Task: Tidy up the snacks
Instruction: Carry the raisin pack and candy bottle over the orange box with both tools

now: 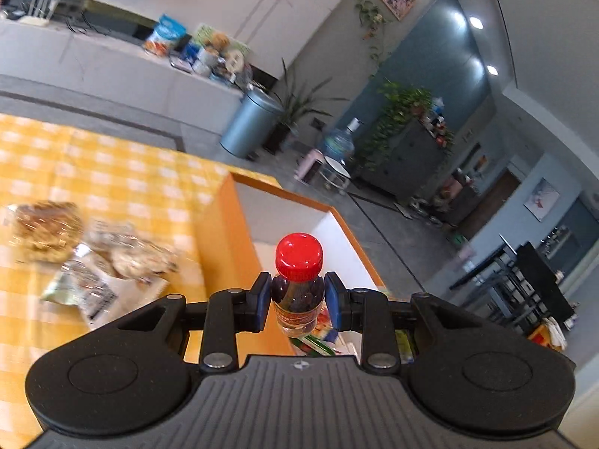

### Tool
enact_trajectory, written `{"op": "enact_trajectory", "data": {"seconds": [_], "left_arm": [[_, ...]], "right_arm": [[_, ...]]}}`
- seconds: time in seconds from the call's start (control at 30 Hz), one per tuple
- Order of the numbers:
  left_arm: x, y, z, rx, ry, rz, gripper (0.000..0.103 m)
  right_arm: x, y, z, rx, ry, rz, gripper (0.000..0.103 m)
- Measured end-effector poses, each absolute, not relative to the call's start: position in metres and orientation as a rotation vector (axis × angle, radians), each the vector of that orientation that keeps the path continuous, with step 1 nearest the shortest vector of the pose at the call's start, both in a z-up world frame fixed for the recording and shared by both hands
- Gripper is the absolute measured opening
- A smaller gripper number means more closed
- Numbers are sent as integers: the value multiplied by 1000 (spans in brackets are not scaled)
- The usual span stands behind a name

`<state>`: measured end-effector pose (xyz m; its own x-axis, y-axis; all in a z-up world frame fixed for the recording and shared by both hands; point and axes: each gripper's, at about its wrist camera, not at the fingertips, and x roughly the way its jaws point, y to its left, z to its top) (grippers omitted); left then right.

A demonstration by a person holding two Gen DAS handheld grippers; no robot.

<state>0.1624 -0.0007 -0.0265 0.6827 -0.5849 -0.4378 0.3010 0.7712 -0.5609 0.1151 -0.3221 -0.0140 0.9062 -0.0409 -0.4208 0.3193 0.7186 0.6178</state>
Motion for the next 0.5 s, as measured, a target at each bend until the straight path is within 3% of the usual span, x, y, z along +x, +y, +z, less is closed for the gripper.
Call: {"op": "enact_trajectory", "data": {"seconds": [0.37, 0.4, 0.47, 0.5], "left_arm": [[173, -10, -39, -429, 673, -517, 34], [173, -10, -39, -432, 672, -515, 34], [175, -11, -38, -424, 668, -516, 34], [177, -11, -36, -421, 668, -516, 34]], "right_arm": [[115, -313, -10, 618, 363, -382, 51], [115, -312, -11, 599, 358, -408, 55], [113, -312, -11, 589, 320, -409, 80], [110, -314, -11, 595, 295, -403, 86]]}}
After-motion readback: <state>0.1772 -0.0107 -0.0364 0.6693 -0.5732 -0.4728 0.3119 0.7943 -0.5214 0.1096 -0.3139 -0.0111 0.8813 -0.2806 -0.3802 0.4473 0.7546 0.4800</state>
